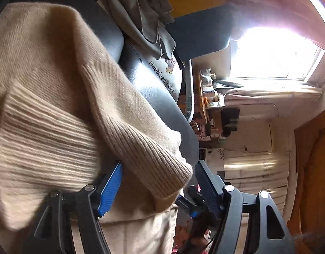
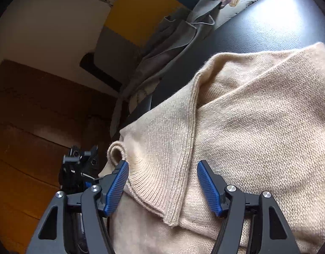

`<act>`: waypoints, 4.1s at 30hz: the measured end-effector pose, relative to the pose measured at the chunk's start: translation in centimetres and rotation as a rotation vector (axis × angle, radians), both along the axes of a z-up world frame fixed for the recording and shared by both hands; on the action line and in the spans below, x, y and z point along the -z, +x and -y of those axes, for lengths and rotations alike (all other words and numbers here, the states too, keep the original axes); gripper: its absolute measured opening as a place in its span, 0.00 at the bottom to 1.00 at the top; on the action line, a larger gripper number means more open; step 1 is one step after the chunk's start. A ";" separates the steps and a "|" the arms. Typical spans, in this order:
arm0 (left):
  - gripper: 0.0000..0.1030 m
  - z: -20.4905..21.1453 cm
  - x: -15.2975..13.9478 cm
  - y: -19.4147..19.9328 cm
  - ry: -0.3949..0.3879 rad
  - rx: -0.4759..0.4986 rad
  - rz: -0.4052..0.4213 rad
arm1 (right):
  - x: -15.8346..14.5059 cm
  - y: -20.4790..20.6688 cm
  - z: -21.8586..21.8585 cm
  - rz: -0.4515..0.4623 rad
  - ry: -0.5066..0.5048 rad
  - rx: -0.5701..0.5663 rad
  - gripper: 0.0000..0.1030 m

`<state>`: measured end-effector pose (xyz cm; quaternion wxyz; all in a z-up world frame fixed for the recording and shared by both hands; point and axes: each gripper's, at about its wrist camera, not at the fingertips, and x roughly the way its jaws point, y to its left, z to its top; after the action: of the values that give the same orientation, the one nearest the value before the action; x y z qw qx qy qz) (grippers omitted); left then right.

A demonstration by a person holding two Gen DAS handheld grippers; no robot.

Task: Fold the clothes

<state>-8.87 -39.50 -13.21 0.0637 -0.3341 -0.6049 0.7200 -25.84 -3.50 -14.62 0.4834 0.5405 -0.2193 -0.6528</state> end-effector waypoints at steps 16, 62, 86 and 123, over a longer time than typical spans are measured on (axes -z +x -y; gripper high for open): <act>0.09 -0.4 -0.7 2.8 -0.140 0.005 0.017 | -0.7 -0.1 1.2 -0.055 0.115 -0.022 0.28; 0.12 -1.6 -0.9 9.6 -0.502 0.048 0.162 | -2.2 4.5 0.0 -0.202 0.268 -0.036 0.05; 0.30 -5.8 -2.9 10.9 -0.746 0.072 0.135 | -3.3 11.4 3.7 -0.682 0.518 -0.163 0.23; 0.51 -0.8 -2.3 46.0 -0.404 -0.722 0.240 | -1.5 16.0 7.0 -0.821 0.515 -0.257 1.00</act>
<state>37.15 -38.73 -10.87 -0.3300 -0.1882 -0.5330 0.7560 -9.83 -10.52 -13.11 0.4572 0.3636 0.2256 -0.7796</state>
